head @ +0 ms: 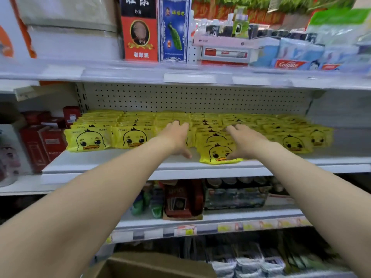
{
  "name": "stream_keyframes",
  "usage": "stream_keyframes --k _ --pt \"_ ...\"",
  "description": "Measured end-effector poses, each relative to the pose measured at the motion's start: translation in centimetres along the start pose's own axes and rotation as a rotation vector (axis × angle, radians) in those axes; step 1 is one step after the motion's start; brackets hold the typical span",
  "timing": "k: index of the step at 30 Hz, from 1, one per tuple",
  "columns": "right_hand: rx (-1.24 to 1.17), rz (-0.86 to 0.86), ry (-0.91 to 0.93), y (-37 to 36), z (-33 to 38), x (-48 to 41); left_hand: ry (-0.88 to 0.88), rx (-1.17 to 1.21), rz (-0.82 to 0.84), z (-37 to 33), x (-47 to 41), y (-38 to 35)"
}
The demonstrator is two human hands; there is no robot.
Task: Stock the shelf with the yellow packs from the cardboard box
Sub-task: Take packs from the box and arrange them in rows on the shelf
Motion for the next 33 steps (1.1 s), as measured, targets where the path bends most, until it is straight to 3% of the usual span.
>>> stream_keyframes --k 10,21,33 --pt "0.004 0.064 -0.095 0.2 1.3 7.7 -0.125 0.0 0.018 0.0 4.7 -0.6" --pt "-0.017 0.079 -0.113 0.7 0.1 12.5 -0.133 -0.014 0.019 -2.0 8.6 -2.6" --pt "-0.012 0.021 0.128 -1.8 -9.7 6.7 0.137 -0.107 -0.047 -9.1 3.7 -3.7"
Point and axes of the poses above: each hand's wrist, its own x-axis away from the middle knuckle, its own y-axis out of the back of the hand, z = x × y, the point moved 1 cm from there along -x, towards the middle knuckle, and after that the axes turned 3 degrees about x, right-handed, at the moved point
